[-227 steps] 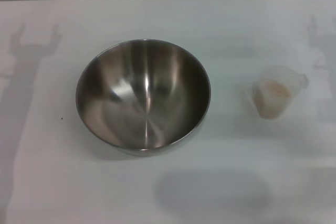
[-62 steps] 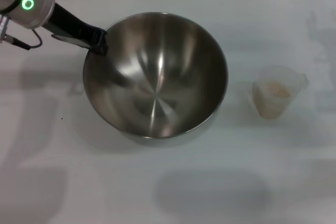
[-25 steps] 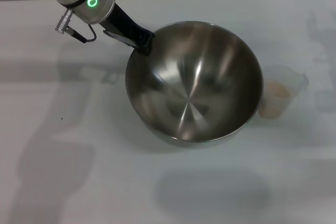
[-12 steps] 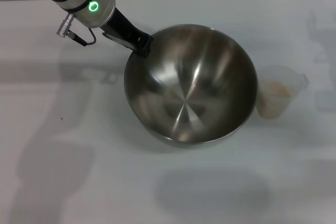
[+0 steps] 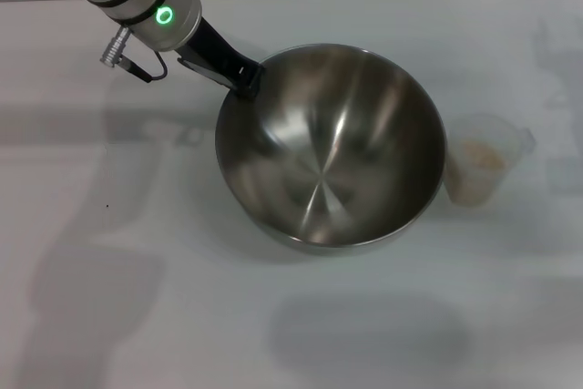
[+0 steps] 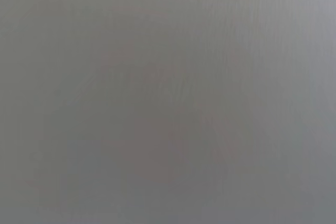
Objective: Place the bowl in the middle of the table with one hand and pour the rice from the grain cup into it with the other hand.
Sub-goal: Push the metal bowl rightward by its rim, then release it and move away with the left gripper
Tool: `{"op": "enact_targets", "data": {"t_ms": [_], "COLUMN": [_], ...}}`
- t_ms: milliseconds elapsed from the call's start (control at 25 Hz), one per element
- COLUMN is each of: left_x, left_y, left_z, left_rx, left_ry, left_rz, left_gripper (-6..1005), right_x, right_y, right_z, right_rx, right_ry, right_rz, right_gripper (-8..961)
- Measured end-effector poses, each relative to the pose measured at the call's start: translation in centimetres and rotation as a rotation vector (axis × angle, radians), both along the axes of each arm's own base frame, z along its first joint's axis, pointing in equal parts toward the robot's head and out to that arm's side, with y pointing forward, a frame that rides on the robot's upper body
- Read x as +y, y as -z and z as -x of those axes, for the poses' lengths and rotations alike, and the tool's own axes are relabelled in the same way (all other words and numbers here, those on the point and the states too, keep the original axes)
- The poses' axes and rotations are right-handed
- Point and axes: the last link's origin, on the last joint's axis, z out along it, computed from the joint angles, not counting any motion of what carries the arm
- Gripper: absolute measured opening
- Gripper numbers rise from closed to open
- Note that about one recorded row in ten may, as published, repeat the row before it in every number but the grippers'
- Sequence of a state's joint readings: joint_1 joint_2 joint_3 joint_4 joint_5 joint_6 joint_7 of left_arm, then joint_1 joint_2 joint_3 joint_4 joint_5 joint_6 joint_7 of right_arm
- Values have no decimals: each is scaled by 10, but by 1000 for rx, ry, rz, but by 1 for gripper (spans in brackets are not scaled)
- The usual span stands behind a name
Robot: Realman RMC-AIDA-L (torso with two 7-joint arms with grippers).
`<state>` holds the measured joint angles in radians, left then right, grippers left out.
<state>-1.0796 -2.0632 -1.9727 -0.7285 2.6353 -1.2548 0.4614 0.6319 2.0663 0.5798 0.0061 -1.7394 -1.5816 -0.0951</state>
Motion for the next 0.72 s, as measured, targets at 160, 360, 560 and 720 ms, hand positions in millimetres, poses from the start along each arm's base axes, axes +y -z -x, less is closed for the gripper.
{"op": "enact_targets", "data": {"t_ms": [160, 360, 560, 720], "left_x": [1, 3, 5, 7], "left_y": [0, -3, -4, -5], "left_z": [-2, -3, -3, -6], "left_rx": [-4, -12, -15, -19], "left_ry": [-4, -4, -1, 11], "left_rz": [-5, -20, -31, -46], "left_gripper": [47, 48, 80, 209], "right_x": [0, 0, 1, 1], "right_y": [0, 0, 0, -1], "right_z": [0, 0, 1, 1], "right_rx": [0, 0, -1, -2], "right_ry": [0, 0, -2, -4], "right_rz": [0, 0, -1, -1], "right_gripper": [510, 509, 509, 508]}}
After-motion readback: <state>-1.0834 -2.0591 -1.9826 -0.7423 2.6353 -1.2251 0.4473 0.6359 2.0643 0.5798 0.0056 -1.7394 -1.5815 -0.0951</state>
